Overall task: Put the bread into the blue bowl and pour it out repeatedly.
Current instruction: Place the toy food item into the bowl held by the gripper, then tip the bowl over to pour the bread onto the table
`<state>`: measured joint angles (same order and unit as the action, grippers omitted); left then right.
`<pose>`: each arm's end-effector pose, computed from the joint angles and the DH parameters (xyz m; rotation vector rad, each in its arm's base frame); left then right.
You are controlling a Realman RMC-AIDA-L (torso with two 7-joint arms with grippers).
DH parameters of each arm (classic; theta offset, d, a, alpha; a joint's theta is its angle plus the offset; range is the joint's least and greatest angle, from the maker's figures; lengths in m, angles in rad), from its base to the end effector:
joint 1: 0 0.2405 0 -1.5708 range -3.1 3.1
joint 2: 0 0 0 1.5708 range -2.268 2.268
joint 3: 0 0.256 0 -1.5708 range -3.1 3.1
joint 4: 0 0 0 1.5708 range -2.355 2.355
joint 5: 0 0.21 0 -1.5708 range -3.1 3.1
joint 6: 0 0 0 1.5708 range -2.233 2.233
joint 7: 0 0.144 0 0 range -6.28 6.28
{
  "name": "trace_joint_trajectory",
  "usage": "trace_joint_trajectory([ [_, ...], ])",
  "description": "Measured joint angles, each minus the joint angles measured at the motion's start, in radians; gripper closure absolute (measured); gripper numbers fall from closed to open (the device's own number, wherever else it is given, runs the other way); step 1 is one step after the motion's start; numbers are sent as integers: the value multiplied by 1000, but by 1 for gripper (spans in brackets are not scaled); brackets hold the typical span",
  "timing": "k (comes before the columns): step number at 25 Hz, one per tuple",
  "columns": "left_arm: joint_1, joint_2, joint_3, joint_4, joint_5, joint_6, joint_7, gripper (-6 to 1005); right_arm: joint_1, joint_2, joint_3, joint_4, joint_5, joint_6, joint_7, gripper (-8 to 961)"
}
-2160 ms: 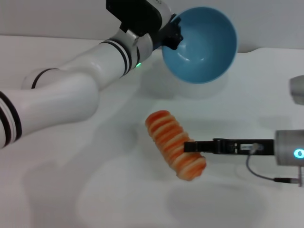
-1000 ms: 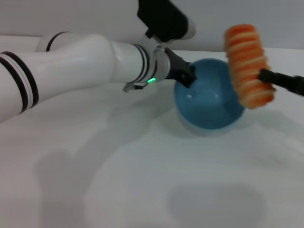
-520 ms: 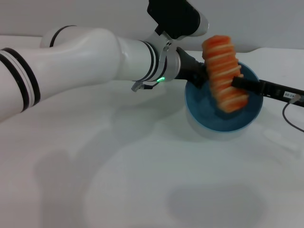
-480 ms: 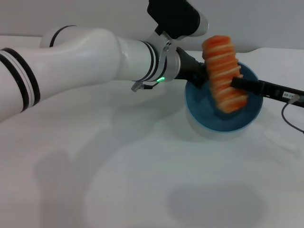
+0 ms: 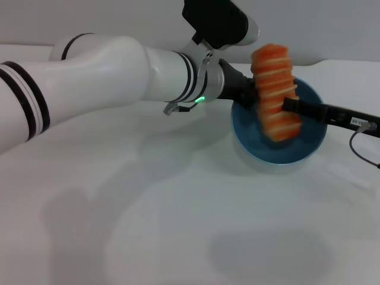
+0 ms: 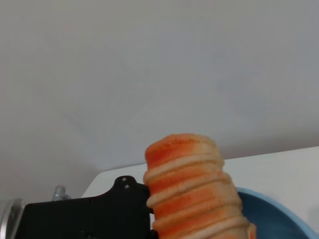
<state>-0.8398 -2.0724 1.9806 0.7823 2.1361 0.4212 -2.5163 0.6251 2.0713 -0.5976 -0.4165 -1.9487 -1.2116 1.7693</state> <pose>-0.1277 0.4127 -0.1260 -2.5097 -0.4898 -0.0443 0.2775 0.3696 -0.0247 -2.2819 1.3783 0.7989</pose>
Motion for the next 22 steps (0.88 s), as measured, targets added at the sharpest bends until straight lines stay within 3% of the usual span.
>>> trace_joint_trajectory([
  [8,-6,1,-7,-10,-1,-6,-1,1000,-42,-6,15,-15,46,-16,8,484],
  [15,-19,2,-8,-21,-1,-13,-1,1000,-69,-7,33,-50,76,-107,11,492],
  [22,-64,2,-8,-86,3,-44,1,1000,-159,-8,35,-159,224,-207,11,499],
])
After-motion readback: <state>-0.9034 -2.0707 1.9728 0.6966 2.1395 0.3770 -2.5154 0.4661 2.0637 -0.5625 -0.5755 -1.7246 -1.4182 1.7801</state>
